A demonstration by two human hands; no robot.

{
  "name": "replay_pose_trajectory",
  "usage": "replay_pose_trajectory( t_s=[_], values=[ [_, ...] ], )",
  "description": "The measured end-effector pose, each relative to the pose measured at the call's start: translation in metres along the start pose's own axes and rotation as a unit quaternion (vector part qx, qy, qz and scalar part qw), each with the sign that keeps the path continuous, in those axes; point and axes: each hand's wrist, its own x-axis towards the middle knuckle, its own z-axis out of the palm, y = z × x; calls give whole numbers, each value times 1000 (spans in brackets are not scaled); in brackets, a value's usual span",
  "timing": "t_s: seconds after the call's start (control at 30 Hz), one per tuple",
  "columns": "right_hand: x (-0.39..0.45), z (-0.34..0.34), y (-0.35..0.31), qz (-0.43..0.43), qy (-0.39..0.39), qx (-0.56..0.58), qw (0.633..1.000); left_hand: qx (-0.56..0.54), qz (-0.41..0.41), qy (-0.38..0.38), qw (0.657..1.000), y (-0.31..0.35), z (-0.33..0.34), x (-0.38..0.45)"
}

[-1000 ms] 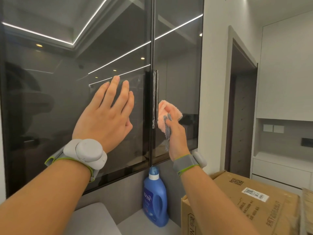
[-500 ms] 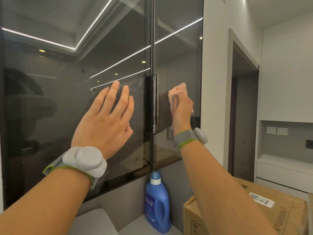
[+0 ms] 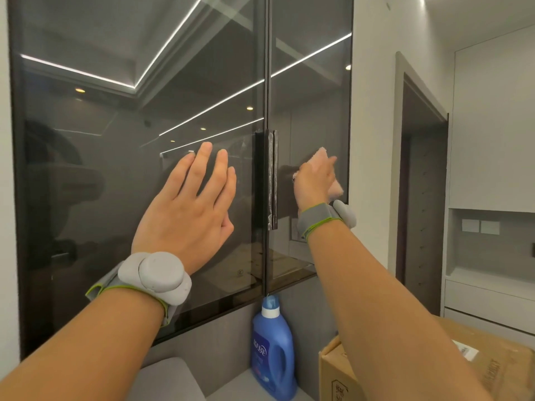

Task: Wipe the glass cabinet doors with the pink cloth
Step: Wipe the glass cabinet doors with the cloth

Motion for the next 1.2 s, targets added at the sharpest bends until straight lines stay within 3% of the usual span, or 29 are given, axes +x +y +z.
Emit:
replay_pose_trajectory(
  t_s=[0.07,0.2,0.33,0.47,0.6,0.77,0.93,1.2],
  values=[
    [2,3,-3,-5,2,29,1000,-4,-1,-5,1000,1,-1,0],
    [4,-2,-1,-174,-17,-48,983,-5,3,-7,1000,-1,0,0],
    [14,-3,15,-211,48,-115,970,-6,0,-5,1000,-1,0,0],
    [22,8,2,-170,-23,-156,973,-7,1,-2,1000,1,2,-3],
    [31,9,-26,-159,-17,-112,981,-7,2,1,1000,0,2,0],
    [42,5,-22,-256,-109,-139,950,0,2,-2,1000,1,2,-1],
    [26,-7,-11,-388,-158,-138,898,1,-4,1,1000,1,1,1],
    [0,-7,25,-436,-182,-131,871,7,-10,10,1000,2,0,0]
  ],
)
